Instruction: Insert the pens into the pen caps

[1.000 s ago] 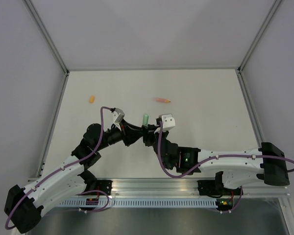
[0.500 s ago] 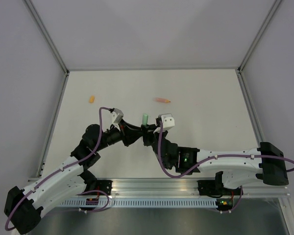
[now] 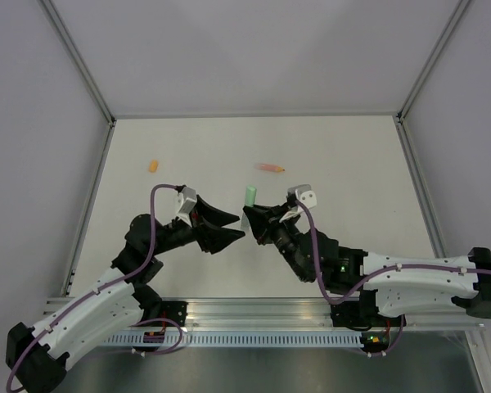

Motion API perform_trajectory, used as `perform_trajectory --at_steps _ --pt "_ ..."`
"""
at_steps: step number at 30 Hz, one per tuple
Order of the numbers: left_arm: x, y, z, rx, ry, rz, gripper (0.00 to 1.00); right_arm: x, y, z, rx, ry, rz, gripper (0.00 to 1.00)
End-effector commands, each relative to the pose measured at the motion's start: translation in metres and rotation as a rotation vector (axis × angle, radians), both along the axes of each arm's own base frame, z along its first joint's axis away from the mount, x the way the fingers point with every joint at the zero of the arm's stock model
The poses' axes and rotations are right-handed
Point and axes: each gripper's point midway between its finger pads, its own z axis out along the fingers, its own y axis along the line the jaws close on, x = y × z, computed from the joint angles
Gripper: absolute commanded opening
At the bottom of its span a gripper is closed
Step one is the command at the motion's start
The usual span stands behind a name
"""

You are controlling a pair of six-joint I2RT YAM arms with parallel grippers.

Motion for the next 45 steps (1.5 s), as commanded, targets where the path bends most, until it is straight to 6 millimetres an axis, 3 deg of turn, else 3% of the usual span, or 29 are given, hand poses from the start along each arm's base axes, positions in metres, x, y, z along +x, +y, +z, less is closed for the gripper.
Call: perform_trajectory --at_steps 1,13,19,26,33,36,37,39,41,42,45 --pt "-0.028 -0.005 0.024 -0.069 -0.049 -0.154 0.61 -0.018 0.000 0.028 0.055 -0.049 0.126 0.00" --pt "-0.056 -0.013 0.045 -0.164 -0.052 -0.365 0.60 -0.055 0.015 0.044 0.122 -0.111 0.381 0.00" --pt "-0.065 -0.013 0.044 -0.167 -0.052 -0.426 0.50 -0.057 0.013 0.042 0.131 -0.137 0.395 0.00" --pt "-0.075 -0.010 0.043 -0.170 -0.048 -0.476 0.32 -0.063 0.012 0.046 0.144 -0.170 0.429 0.00" --pt "-0.078 -0.011 0.038 -0.151 -0.033 -0.499 0.27 -0.062 0.007 0.047 0.148 -0.183 0.418 0.00" --pt "-0.079 -0.011 0.037 -0.144 -0.034 -0.508 0.16 -0.062 0.007 0.047 0.149 -0.184 0.415 0.00" --pt "-0.079 -0.011 0.036 -0.141 -0.036 -0.511 0.04 -0.062 0.008 0.046 0.143 -0.184 0.417 0.00" --pt "-0.078 -0.011 0.036 -0.141 -0.039 -0.507 0.02 -0.063 0.010 0.044 0.129 -0.190 0.426 0.01" --pt "-0.078 -0.011 0.036 -0.142 -0.043 -0.502 0.02 -0.065 0.013 0.042 0.121 -0.189 0.445 0.23" --pt "-0.078 -0.011 0.035 -0.143 -0.046 -0.500 0.02 -0.066 0.014 0.042 0.116 -0.191 0.451 0.42" --pt "-0.078 -0.010 0.035 -0.144 -0.050 -0.494 0.02 -0.068 0.014 0.042 0.098 -0.187 0.465 0.59"
